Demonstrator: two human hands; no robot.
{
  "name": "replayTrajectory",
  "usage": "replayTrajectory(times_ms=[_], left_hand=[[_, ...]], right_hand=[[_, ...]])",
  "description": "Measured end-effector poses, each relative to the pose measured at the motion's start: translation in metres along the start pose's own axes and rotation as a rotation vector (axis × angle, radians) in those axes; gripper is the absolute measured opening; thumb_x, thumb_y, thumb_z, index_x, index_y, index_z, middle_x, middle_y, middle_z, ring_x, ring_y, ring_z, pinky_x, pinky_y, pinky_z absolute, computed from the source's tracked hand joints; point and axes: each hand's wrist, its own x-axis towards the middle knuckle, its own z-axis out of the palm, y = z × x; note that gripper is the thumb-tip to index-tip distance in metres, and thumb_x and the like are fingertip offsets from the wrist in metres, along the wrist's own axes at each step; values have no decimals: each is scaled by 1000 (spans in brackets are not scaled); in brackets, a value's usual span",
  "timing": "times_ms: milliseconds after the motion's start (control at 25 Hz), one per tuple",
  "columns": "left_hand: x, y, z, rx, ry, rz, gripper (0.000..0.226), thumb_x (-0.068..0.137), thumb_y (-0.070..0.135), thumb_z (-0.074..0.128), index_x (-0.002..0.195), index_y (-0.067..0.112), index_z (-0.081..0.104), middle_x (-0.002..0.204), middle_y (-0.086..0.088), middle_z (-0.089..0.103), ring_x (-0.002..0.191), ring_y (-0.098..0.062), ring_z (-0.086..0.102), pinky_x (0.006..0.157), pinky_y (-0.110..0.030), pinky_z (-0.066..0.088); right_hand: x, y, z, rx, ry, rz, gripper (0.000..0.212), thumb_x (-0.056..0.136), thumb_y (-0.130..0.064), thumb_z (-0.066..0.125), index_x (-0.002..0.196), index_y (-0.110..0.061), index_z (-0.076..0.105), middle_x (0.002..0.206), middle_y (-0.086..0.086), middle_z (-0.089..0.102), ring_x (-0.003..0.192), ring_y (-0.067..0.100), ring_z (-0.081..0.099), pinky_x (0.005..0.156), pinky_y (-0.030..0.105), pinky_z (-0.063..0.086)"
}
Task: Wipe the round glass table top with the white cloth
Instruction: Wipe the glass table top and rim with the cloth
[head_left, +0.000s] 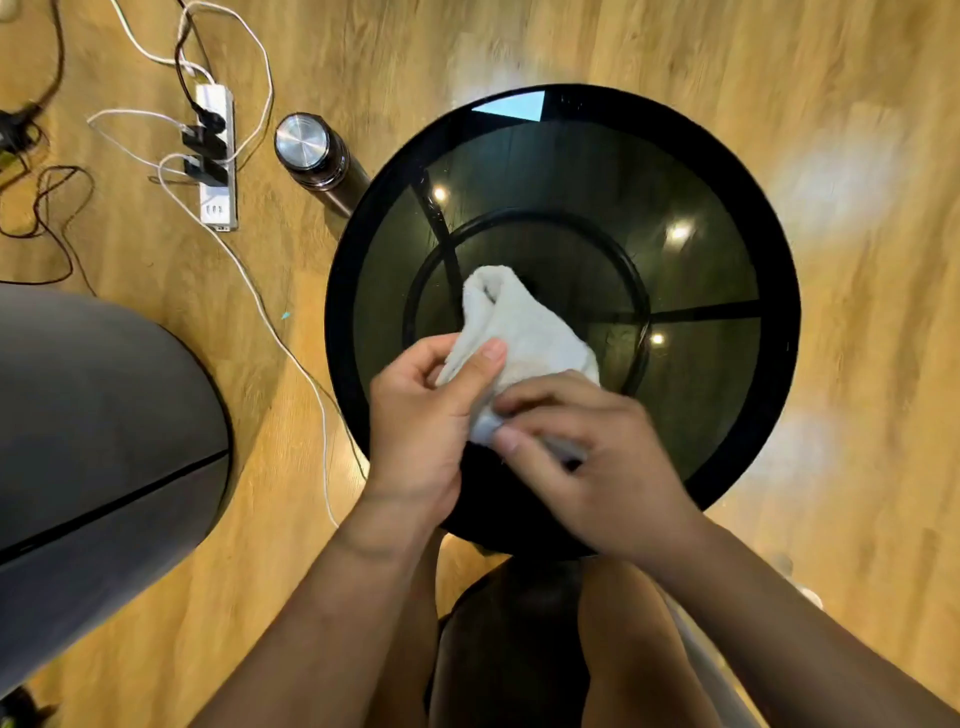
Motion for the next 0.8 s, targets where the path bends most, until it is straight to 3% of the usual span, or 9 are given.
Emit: replayTrajectory(times_ms=[80, 160, 200, 280, 400, 520, 640, 720, 800], left_hand=[[5, -2, -11, -130, -65, -67, 3, 82, 12, 72, 82, 13, 69, 84, -7, 74, 81, -21, 72, 70, -36, 59], [7, -3, -14, -267, -203, -132, 12, 83, 15, 65, 72, 18, 65, 86, -3, 73, 84, -19, 71, 66, -33, 58], [9, -3, -12, -295, -245, -139, 13, 83, 17, 61, 70, 19, 63, 86, -2, 71, 84, -18, 69, 66, -32, 56], [15, -4, -8, -283, -257, -90, 9, 81, 17, 58, 72, 20, 60, 83, 0, 68, 80, -16, 67, 63, -30, 53], [38, -4, 0, -169, -223, 57, 21, 78, 6, 63, 94, 17, 56, 82, -3, 74, 76, -18, 71, 58, -32, 55], [72, -3, 10, 189, -252, 220, 50, 81, 3, 70, 123, 20, 49, 103, -4, 76, 95, -18, 72, 76, -36, 60], [112, -3, -7, 900, -25, 548, 52, 89, 17, 66, 136, 23, 44, 133, 4, 58, 123, -10, 53, 105, -43, 46], [139, -1, -36, 1155, 108, 693, 49, 95, 30, 54, 141, 23, 40, 146, -1, 47, 137, -18, 39, 114, -52, 31], [162, -3, -68, 1286, 127, 669, 53, 99, 35, 46, 147, 20, 32, 157, -5, 34, 146, -23, 26, 119, -55, 18]], right_hand=[[1, 22, -16, 236, 214, 344, 33, 85, -38, 69, 116, -27, 66, 118, -10, 67, 109, 7, 63, 90, 29, 52], [5, 40, -20, 899, 169, 806, 51, 80, -48, 70, 125, -27, 60, 130, 2, 65, 115, 15, 64, 96, 36, 51], [6, 48, -20, 1177, 90, 926, 54, 79, -45, 71, 127, -21, 61, 131, 7, 65, 117, 23, 65, 96, 42, 51], [14, 53, -23, 1305, 85, 906, 57, 77, -31, 77, 128, -12, 63, 128, 12, 67, 117, 30, 65, 94, 46, 54], [43, 59, -48, 890, 352, 565, 52, 71, -28, 85, 118, -17, 65, 113, 0, 75, 105, 20, 71, 81, 33, 60], [79, 75, -64, 335, 533, 358, 46, 77, -38, 80, 117, -27, 61, 112, -10, 72, 105, 8, 68, 81, 26, 58], [95, 108, -46, -241, 525, 513, 71, 87, -46, 64, 147, -20, 36, 144, 6, 47, 132, 24, 45, 108, 44, 41], [96, 121, -20, -563, 428, 462, 72, 92, -50, 53, 152, -20, 26, 155, 15, 31, 144, 34, 27, 115, 52, 28], [100, 128, 7, -741, 250, 407, 70, 95, -57, 40, 155, -25, 19, 163, 16, 14, 149, 40, 9, 119, 58, 14]])
